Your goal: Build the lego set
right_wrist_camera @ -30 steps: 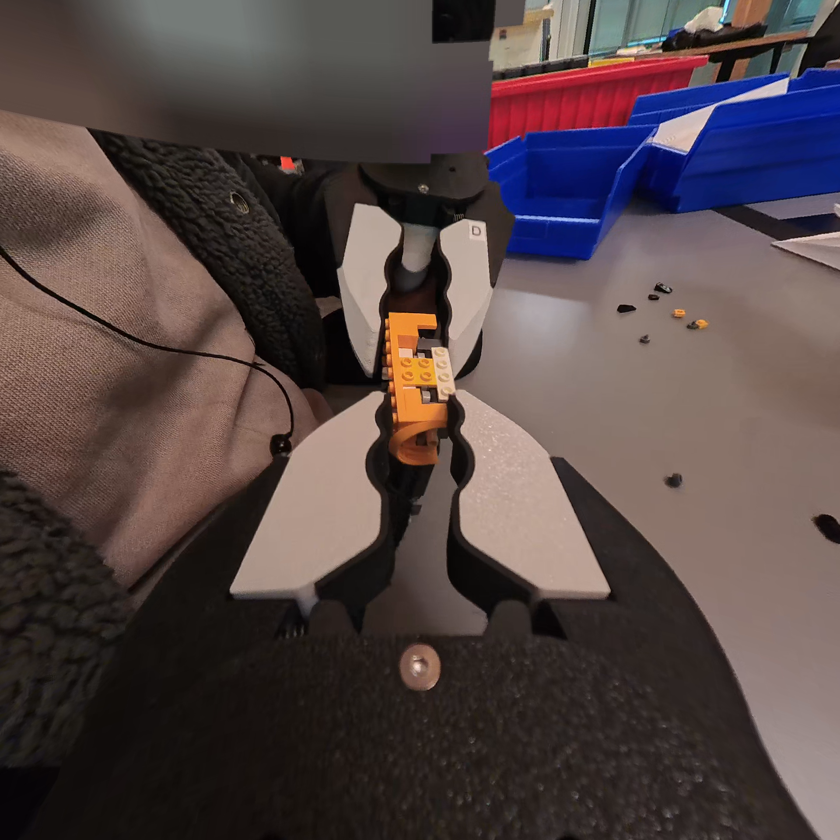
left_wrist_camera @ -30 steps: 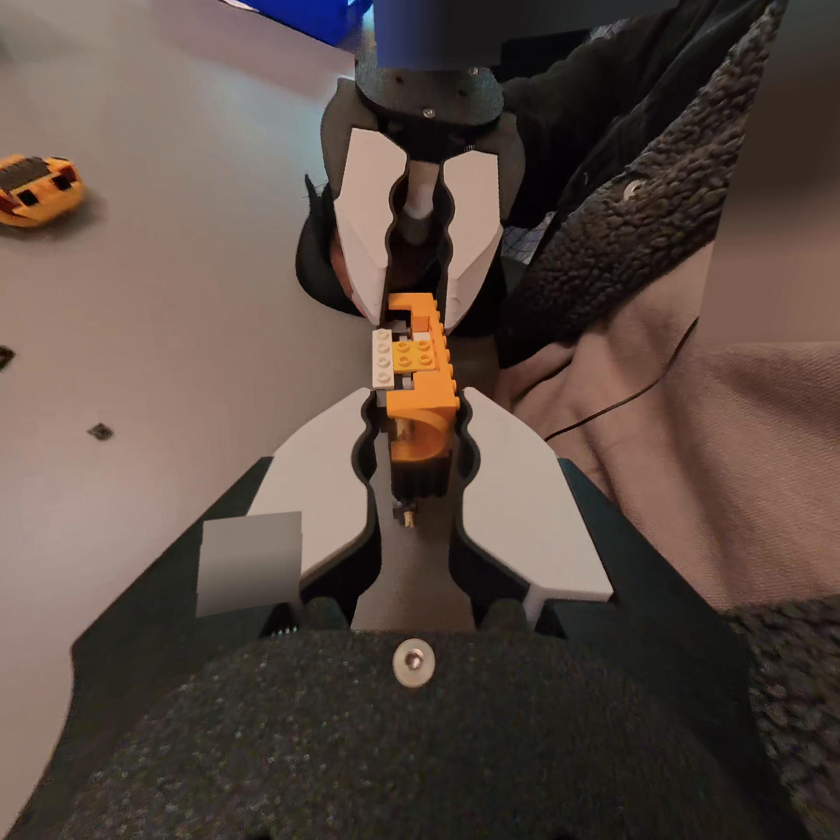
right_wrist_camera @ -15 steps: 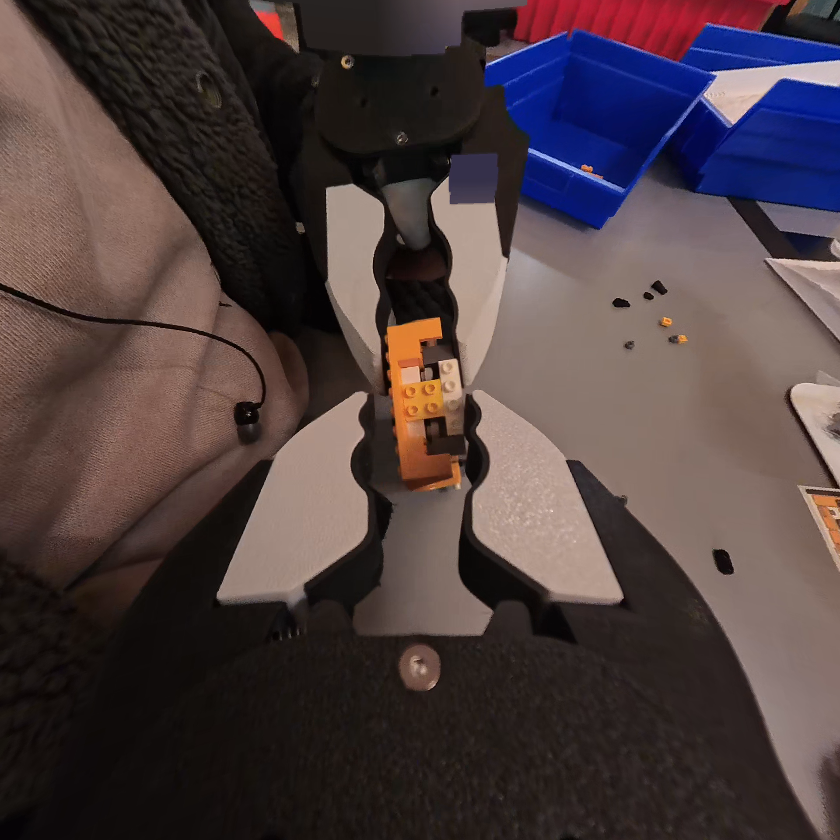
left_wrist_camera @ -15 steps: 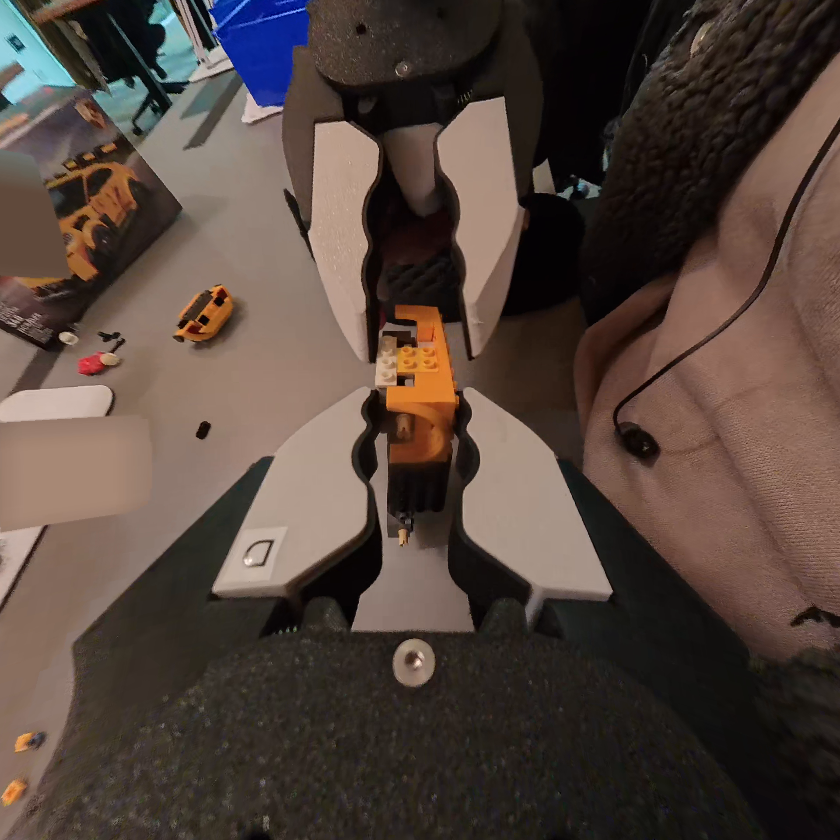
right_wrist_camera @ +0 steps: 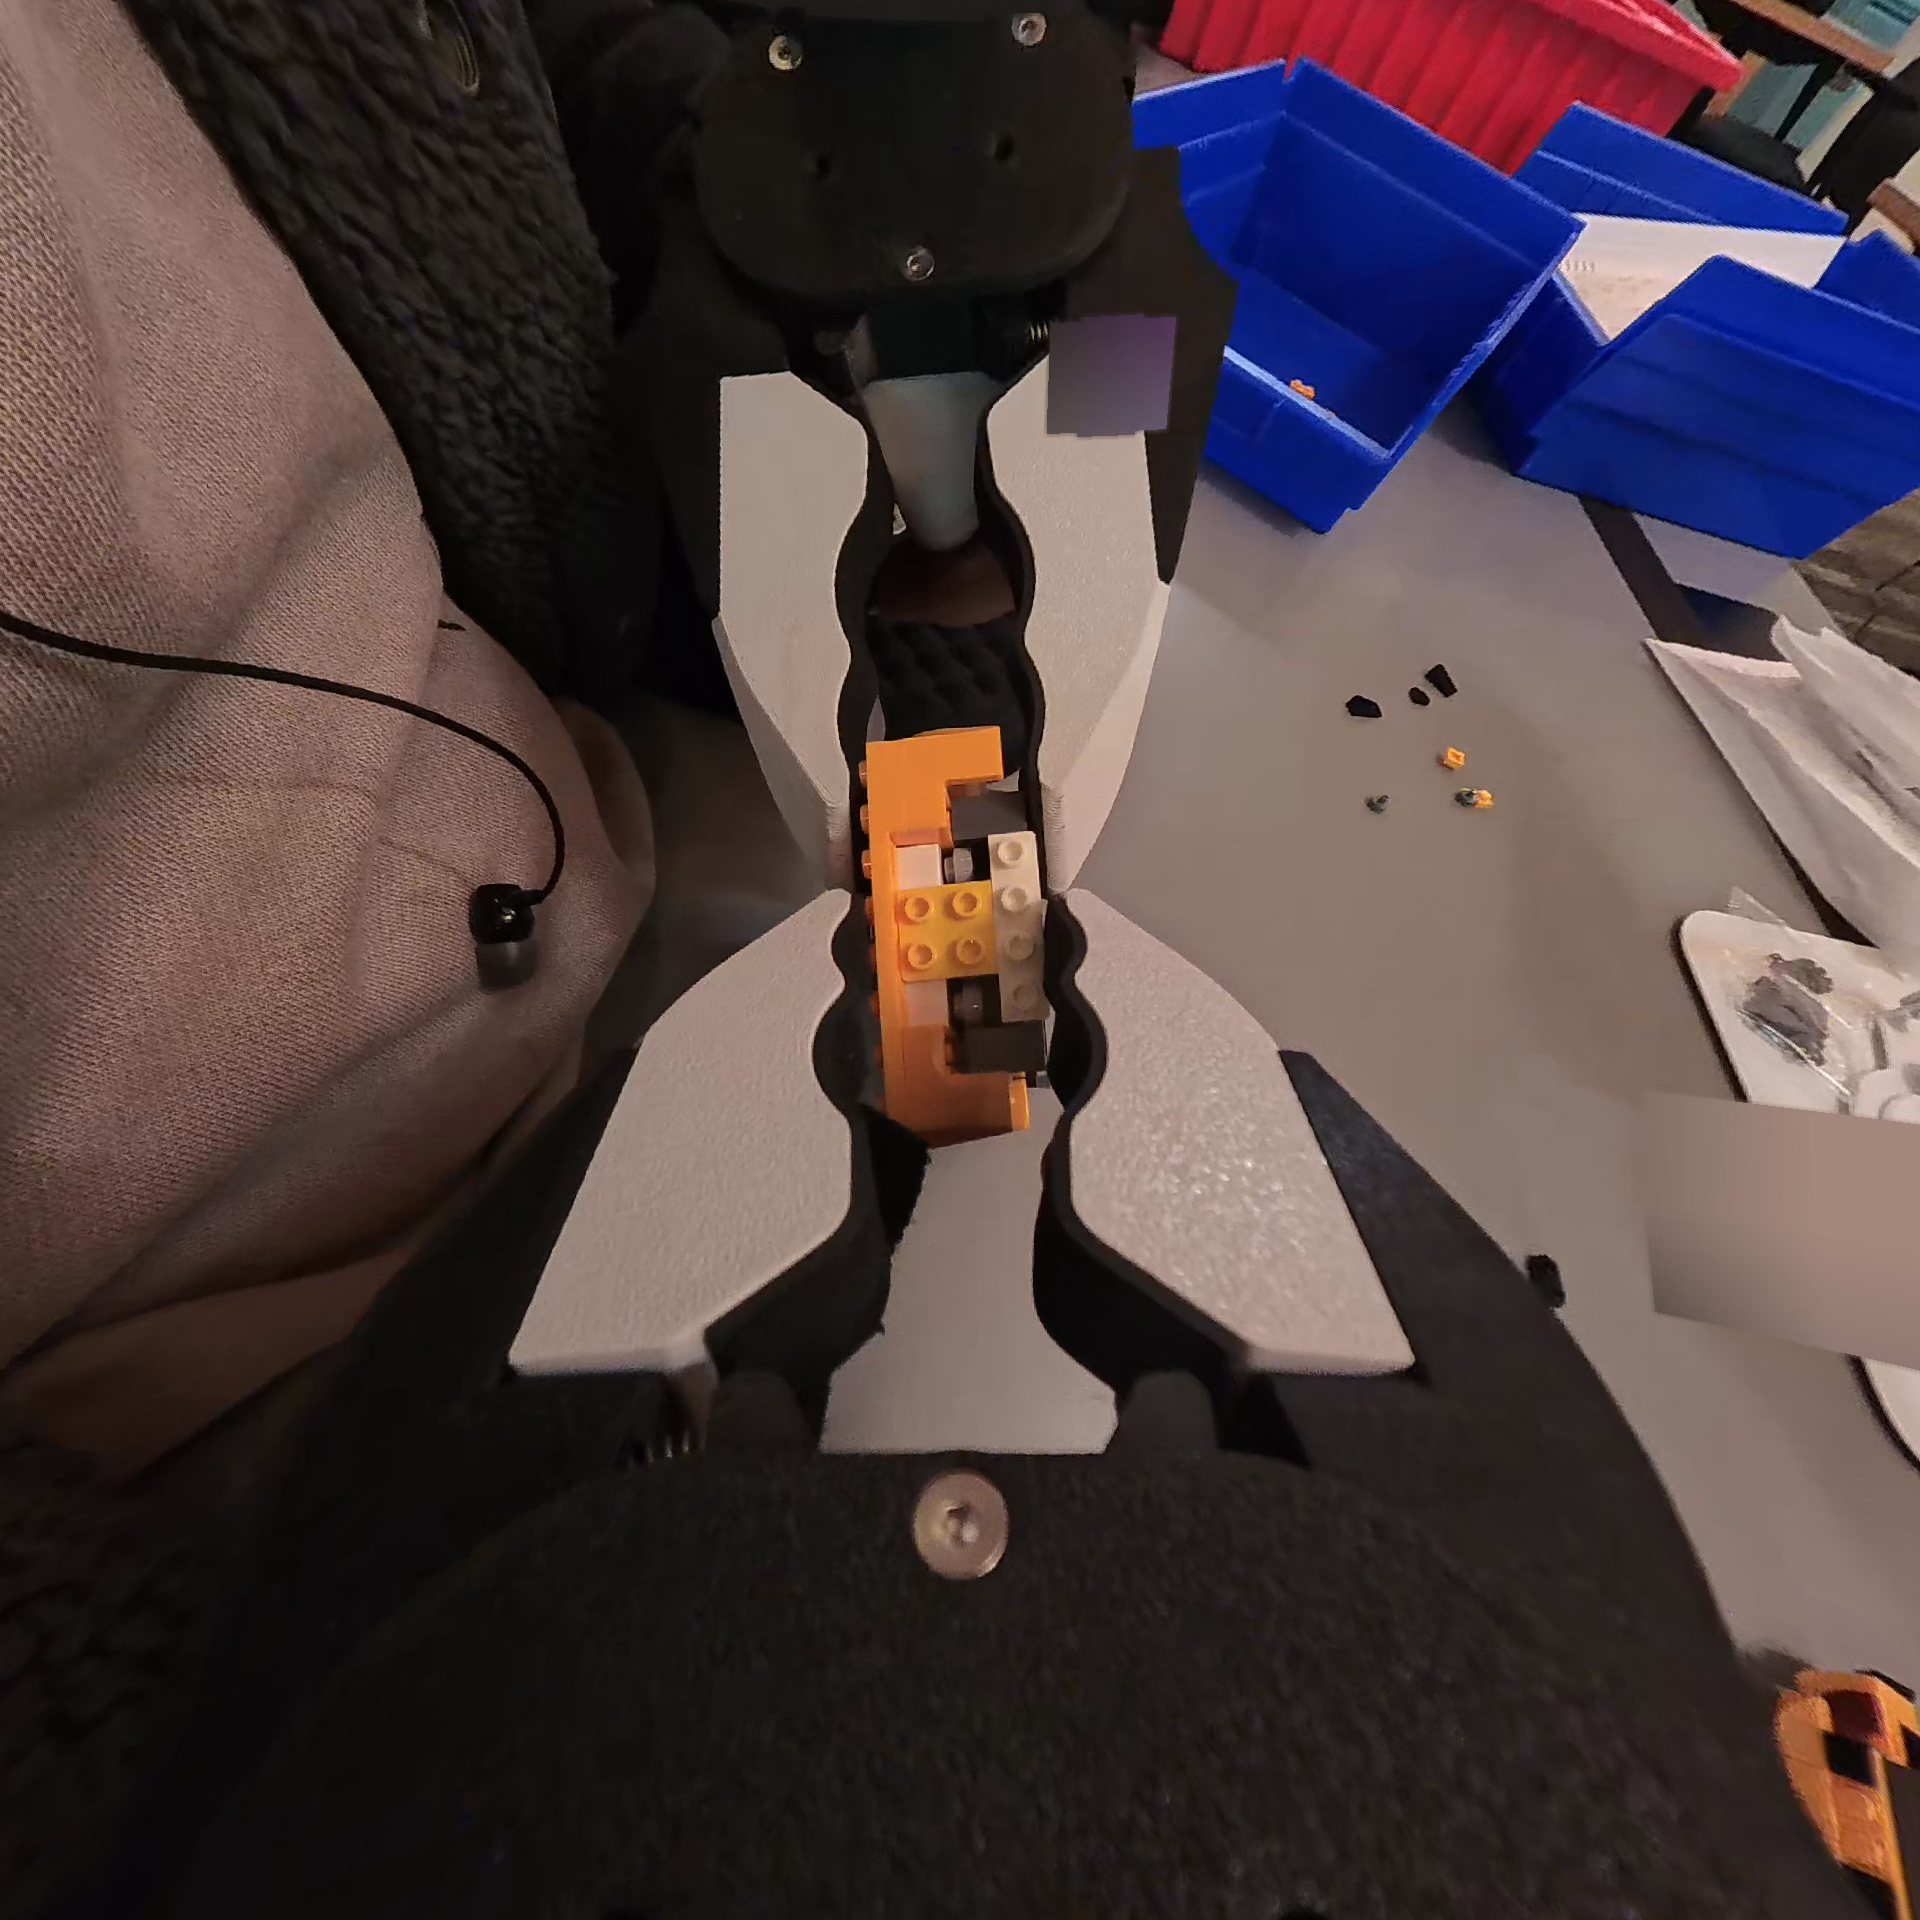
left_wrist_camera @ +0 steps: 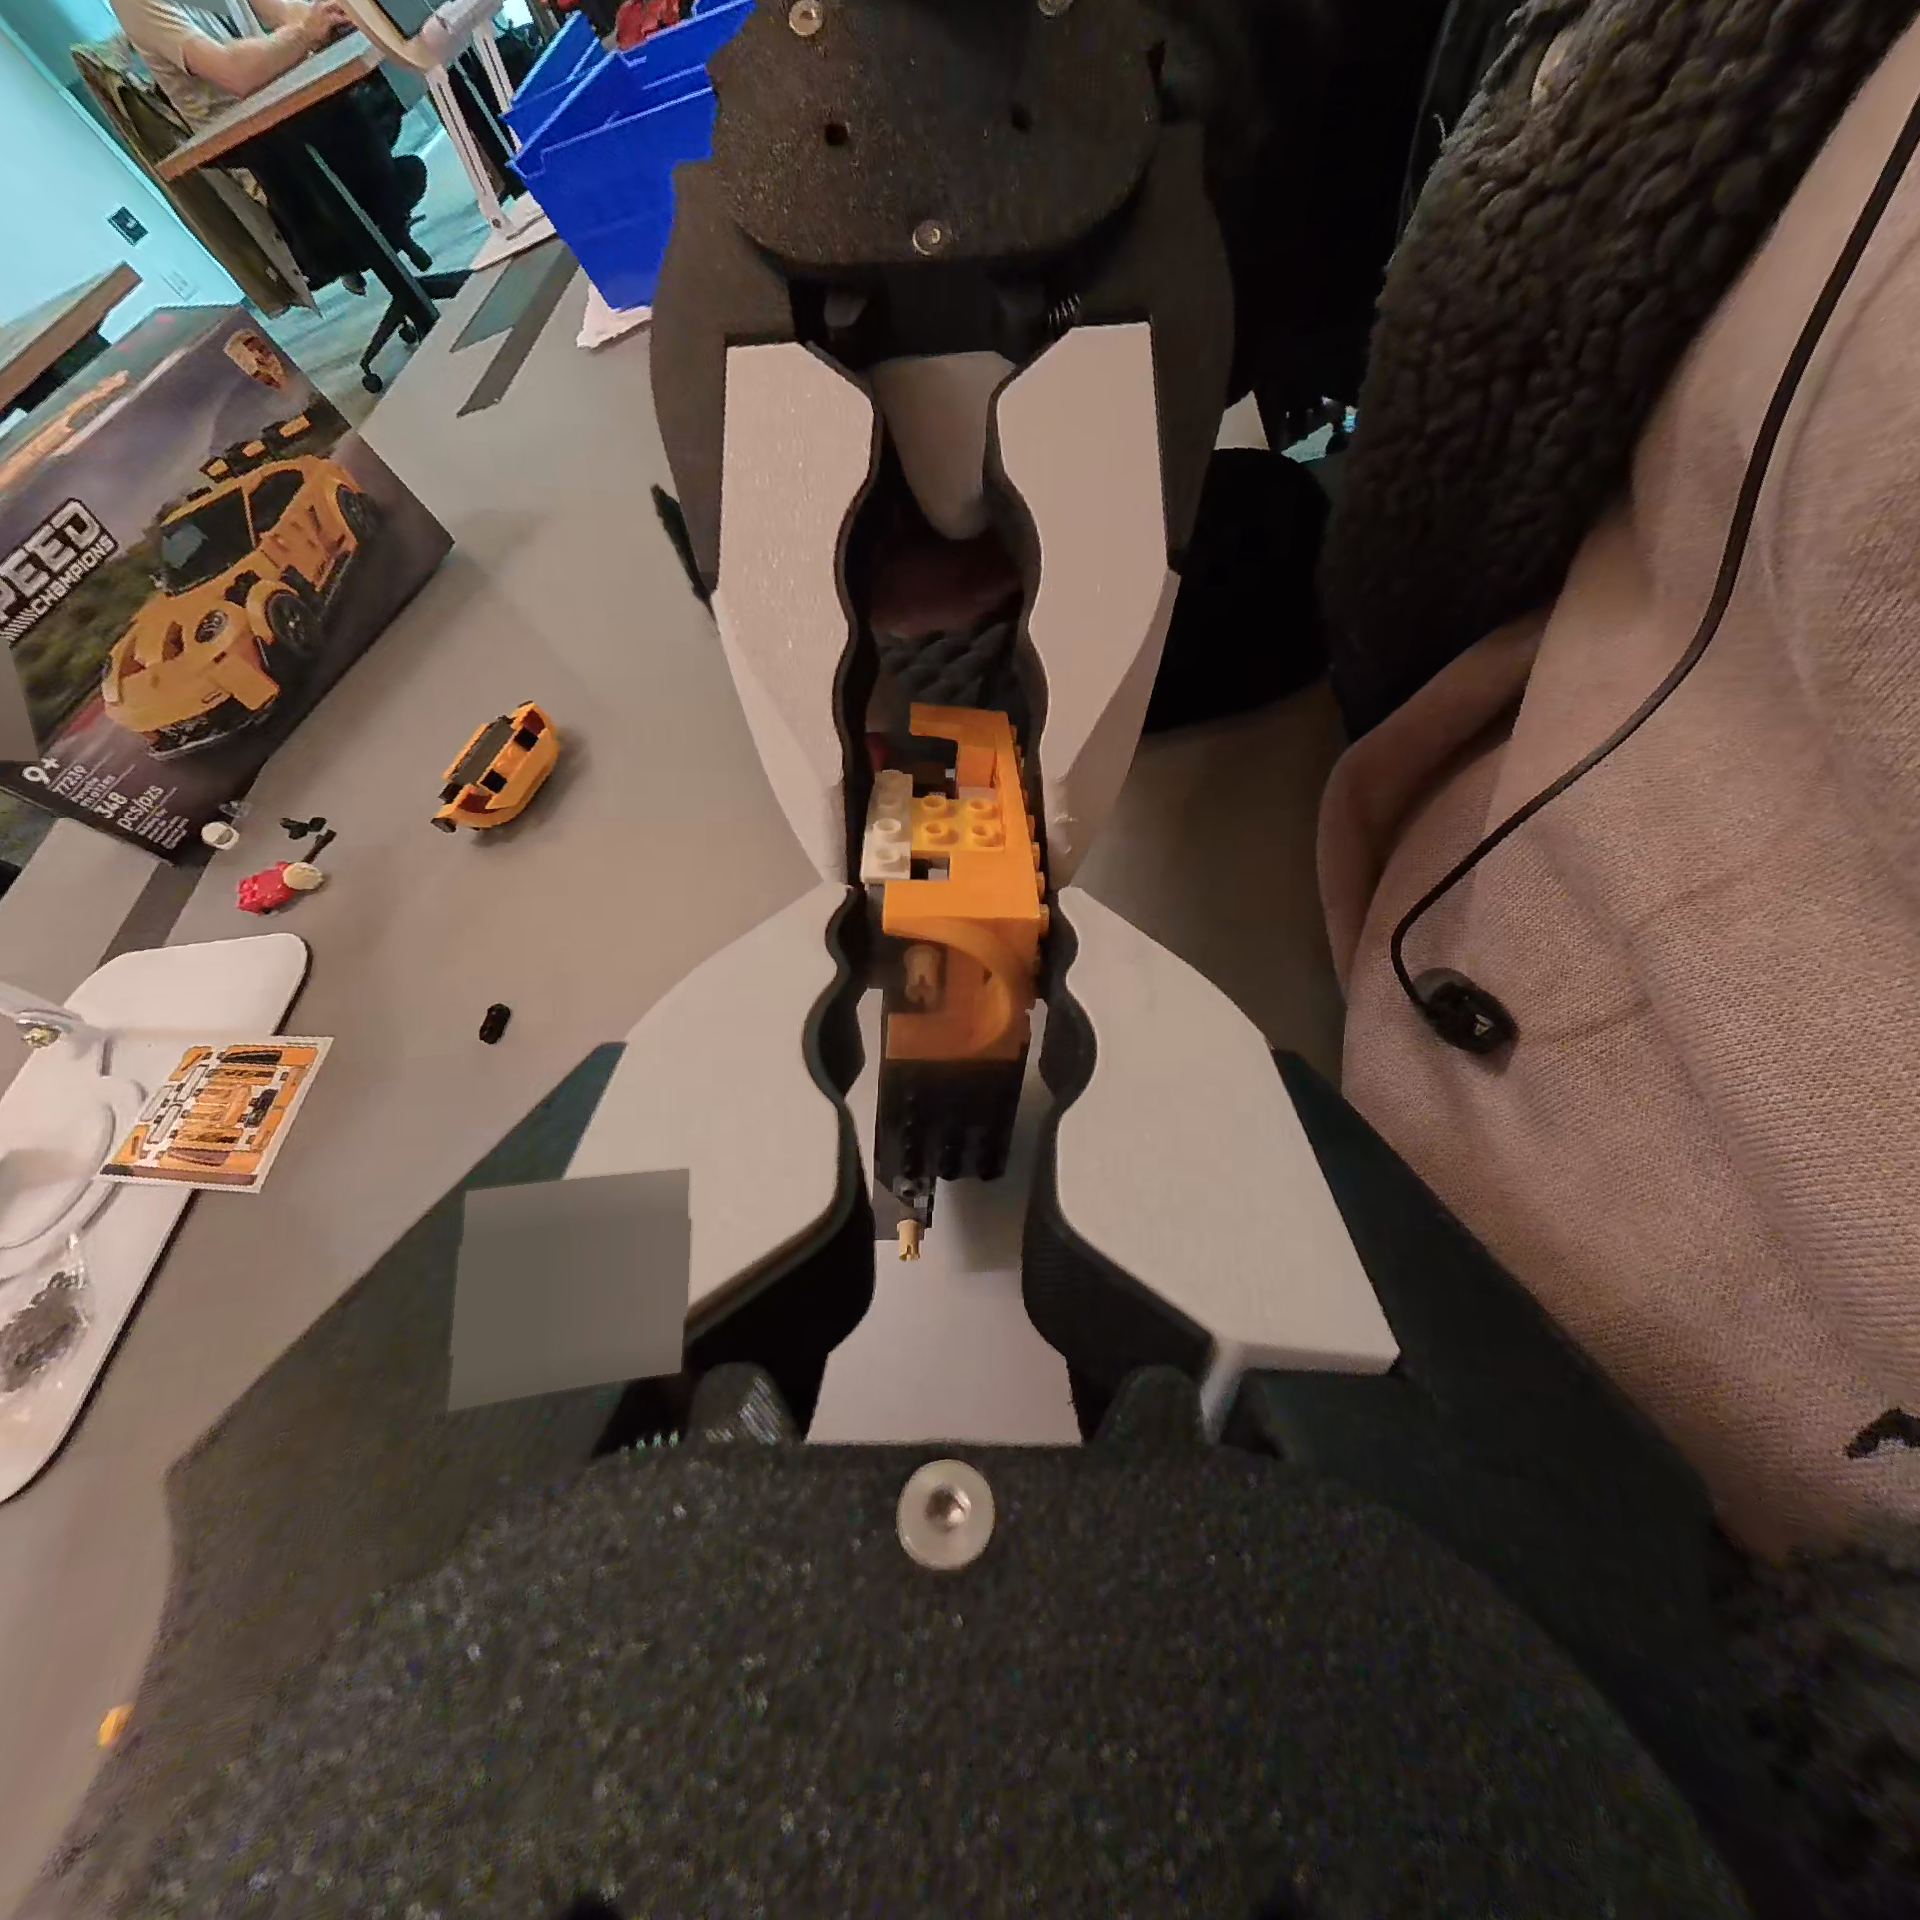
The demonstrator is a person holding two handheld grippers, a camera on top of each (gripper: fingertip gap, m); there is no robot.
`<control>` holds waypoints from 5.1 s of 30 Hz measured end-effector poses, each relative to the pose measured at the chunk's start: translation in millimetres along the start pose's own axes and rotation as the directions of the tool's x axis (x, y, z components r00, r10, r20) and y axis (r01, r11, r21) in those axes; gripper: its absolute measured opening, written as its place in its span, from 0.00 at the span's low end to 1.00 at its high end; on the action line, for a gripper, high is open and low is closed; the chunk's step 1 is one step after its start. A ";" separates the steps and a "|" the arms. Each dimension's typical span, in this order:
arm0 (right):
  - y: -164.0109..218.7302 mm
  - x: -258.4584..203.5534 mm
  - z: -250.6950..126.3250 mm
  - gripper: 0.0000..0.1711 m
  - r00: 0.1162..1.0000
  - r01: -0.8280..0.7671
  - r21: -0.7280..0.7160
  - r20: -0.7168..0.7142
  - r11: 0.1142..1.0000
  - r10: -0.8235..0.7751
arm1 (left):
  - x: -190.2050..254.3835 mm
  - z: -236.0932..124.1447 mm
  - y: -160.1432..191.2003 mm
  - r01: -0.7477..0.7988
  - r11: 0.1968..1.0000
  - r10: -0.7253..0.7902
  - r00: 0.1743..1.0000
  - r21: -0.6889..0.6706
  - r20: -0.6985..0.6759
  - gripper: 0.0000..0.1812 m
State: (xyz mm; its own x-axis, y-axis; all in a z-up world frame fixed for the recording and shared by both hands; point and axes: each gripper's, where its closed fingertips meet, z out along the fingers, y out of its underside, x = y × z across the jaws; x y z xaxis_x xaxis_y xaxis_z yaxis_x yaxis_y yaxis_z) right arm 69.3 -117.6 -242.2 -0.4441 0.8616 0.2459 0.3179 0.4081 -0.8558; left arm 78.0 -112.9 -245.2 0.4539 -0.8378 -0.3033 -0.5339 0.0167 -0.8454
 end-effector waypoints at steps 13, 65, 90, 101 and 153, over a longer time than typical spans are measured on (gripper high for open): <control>2.6 -2.1 2.9 0.19 0.999 -0.045 0.020 0.007 0.999 0.045 | 2.4 2.0 3.9 0.006 1.000 -0.006 1.000 -0.003 -0.018 0.17; -1.5 100.2 -29.4 0.16 0.458 -0.832 0.516 0.428 0.205 0.779 | -65.5 14.1 5.9 0.907 0.385 -0.775 0.417 0.169 -0.475 0.33; 72.5 84.3 4.5 0.10 0.723 -0.573 -0.296 0.259 0.765 0.641 | -22.0 36.2 57.7 0.827 0.228 -0.936 0.040 -0.514 -0.350 0.16; 89.6 87.5 19.4 0.04 0.601 -0.329 -0.581 0.480 0.745 0.640 | -54.2 7.0 83.0 0.842 0.445 -0.896 0.417 -0.306 -0.155 0.23; 86.5 115.1 -3.8 0.04 0.940 -0.295 -0.354 0.061 0.887 0.337 | -95.9 23.8 90.8 0.506 0.861 -0.505 0.836 -0.053 -0.216 0.32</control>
State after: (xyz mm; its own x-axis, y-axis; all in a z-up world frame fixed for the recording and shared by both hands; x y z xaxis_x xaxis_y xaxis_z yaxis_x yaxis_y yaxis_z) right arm 48.9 17.9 -286.2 -0.3610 0.9287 -0.0847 0.7099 0.2148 -0.6707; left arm 3.0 -18.0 -303.4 0.4951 -0.8265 0.2677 -0.2680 -0.4384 -0.8579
